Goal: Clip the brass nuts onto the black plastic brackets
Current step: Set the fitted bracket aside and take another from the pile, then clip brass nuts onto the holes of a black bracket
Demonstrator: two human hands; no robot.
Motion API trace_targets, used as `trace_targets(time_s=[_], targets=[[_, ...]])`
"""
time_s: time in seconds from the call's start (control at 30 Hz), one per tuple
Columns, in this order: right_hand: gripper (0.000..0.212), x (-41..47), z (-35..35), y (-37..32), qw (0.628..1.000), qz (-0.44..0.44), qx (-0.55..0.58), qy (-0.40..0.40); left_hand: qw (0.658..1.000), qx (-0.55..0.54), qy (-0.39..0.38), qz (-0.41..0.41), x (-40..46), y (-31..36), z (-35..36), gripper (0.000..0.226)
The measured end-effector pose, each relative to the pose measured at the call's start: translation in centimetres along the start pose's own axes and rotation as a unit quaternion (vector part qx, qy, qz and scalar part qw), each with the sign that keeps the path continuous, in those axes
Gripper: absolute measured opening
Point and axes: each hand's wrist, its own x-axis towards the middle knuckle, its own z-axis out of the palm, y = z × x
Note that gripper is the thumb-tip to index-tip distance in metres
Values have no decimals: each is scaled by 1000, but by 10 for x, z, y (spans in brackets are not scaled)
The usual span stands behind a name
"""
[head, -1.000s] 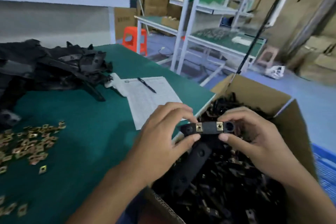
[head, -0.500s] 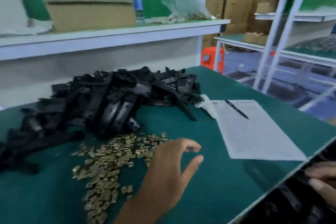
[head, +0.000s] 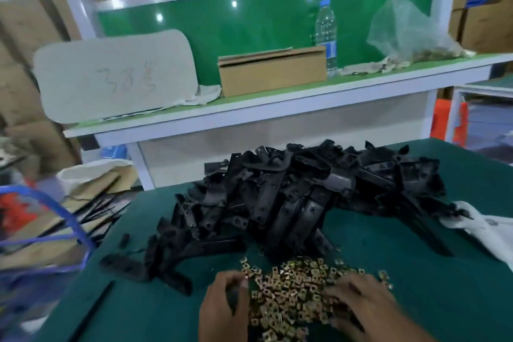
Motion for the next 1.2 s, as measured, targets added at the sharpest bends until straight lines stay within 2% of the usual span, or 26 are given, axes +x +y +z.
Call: trace_targets(time_s=[0.07,0.23,0.27,0.33,0.43,0.53,0.67,0.73,0.87,0.93,1.07,1.13,1.2], targets=[[42,14,3,0,1000,1,11,28,1000,3,14,-4,0,-4,5,18],[22,31,9,5,996,-16,67,50,998,-25,47,-45,9,-10,12,12],[14,32,9,9,994,-15,83,71,997,-26,60,-37,10,-8,13,13],[4,31,8,13,992,-13,101,79,995,-13,92,30,12,3,15,17],[6,31,12,12,987,-1,130,89,988,22,69,133,24,37,21,21],[7,28,11,8,978,27,177,106,993,47,17,111,51,70,34,23],[20,24,7,9,972,-3,195,131,992,109,-24,60,86,98,54,64],[29,25,8,9,967,-22,199,155,984,166,-18,61,99,102,58,69],[14,27,7,7,961,-47,217,163,968,241,5,74,122,96,52,69],[21,27,7,6,956,-41,232,174,966,249,-15,71,132,92,44,61],[12,27,5,6,944,-2,282,169,963,259,-36,60,134,87,26,45],[20,25,2,6,935,43,325,139,968,240,14,72,129,86,15,37],[13,25,-1,8,921,73,357,140,985,132,86,76,122,80,2,38]])
